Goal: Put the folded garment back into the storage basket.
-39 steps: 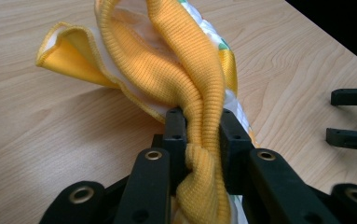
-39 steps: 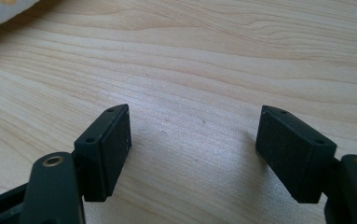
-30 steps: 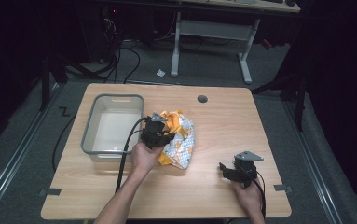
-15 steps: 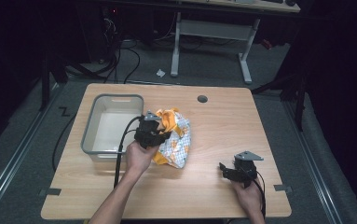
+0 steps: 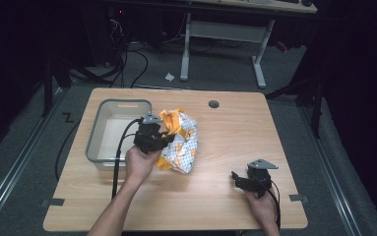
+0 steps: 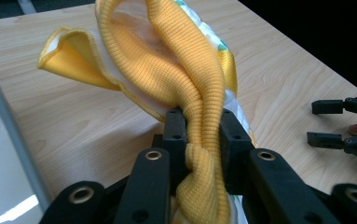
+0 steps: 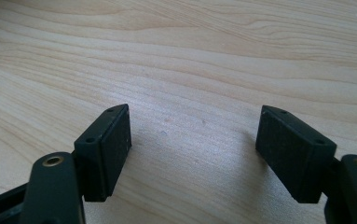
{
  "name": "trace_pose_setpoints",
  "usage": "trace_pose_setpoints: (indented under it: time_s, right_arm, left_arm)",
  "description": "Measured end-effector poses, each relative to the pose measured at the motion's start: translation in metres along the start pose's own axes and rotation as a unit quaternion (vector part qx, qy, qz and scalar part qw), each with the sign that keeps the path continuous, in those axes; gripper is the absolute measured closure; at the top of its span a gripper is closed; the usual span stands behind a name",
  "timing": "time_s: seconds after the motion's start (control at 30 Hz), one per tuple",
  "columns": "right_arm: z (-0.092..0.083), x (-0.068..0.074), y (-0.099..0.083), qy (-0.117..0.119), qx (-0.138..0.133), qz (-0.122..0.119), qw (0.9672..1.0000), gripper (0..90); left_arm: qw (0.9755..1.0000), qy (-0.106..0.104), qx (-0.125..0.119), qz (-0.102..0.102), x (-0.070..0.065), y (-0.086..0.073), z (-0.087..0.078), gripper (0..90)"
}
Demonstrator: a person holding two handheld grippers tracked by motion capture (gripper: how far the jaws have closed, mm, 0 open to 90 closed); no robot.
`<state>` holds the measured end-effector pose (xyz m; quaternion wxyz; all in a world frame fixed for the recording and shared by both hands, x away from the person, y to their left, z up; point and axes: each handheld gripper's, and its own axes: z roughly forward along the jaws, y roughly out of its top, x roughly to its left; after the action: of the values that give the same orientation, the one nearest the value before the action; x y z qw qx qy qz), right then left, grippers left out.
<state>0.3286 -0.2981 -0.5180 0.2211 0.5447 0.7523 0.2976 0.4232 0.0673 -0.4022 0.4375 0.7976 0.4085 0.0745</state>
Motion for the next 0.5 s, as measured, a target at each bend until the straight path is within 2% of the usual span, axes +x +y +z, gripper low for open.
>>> trace_pose_setpoints:
  time_s: [0.3,0.37,0.5]
  right_arm:
    - [0.0,0.0,0.0,0.0,0.0,0.0,1.0,26.8]
    - [0.0,0.0,0.0,0.0,0.0,0.0,1.0,26.8]
    - [0.0,0.0,0.0,0.0,0.0,0.0,1.0,26.8]
  left_arm:
    - [0.9998,0.01,-0.015,0.002,0.007,0.007,-0.017,76.6]
    - [0.9997,0.007,-0.021,-0.007,0.012,0.007,-0.021,76.6]
    - [0.9996,0.01,-0.024,-0.011,0.016,0.007,-0.024,76.6]
